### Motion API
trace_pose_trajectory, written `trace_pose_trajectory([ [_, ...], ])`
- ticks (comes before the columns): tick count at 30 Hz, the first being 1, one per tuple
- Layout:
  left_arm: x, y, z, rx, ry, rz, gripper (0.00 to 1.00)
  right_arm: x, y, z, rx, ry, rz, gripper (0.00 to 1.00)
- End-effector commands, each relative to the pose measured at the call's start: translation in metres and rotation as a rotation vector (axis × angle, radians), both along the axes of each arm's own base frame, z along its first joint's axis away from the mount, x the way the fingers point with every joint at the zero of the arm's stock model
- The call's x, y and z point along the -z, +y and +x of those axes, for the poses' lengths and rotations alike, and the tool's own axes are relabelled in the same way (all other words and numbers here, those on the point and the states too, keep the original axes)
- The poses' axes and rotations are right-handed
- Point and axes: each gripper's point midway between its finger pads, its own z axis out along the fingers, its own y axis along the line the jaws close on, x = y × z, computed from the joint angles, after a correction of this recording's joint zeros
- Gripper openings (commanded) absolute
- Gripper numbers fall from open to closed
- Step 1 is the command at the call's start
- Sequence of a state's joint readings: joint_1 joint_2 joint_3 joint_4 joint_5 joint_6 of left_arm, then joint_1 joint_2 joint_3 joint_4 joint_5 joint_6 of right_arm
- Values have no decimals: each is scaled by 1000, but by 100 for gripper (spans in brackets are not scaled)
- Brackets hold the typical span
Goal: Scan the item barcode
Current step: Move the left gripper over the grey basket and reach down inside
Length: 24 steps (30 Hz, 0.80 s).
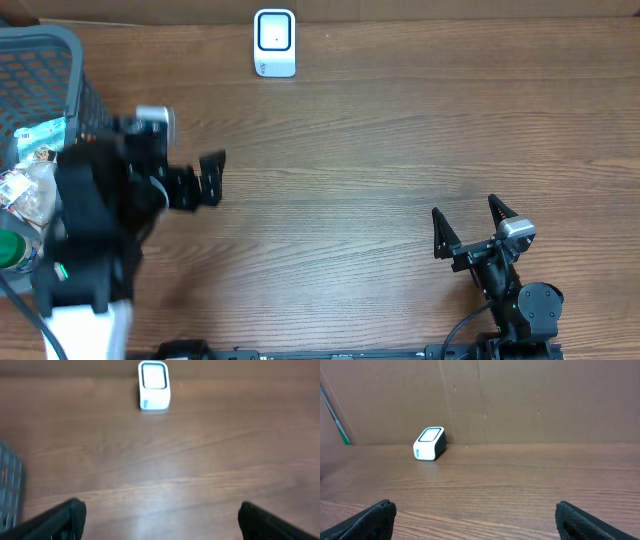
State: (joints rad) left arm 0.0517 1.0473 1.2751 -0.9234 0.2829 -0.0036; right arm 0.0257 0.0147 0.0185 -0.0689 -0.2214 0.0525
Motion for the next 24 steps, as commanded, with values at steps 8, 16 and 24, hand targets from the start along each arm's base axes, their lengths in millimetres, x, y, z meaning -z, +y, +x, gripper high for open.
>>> trace_pose_trajectory([
  [8, -22, -5, 43, 13, 197, -43, 100, 1, -1, 0, 4, -6, 3, 100],
  [16, -9, -1, 68, -51, 231, -94, 99, 1, -1, 0, 5, -6, 3, 100],
  [24, -72, 90, 59, -463, 110, -110, 100, 1, -1, 0, 5, -6, 3, 100],
])
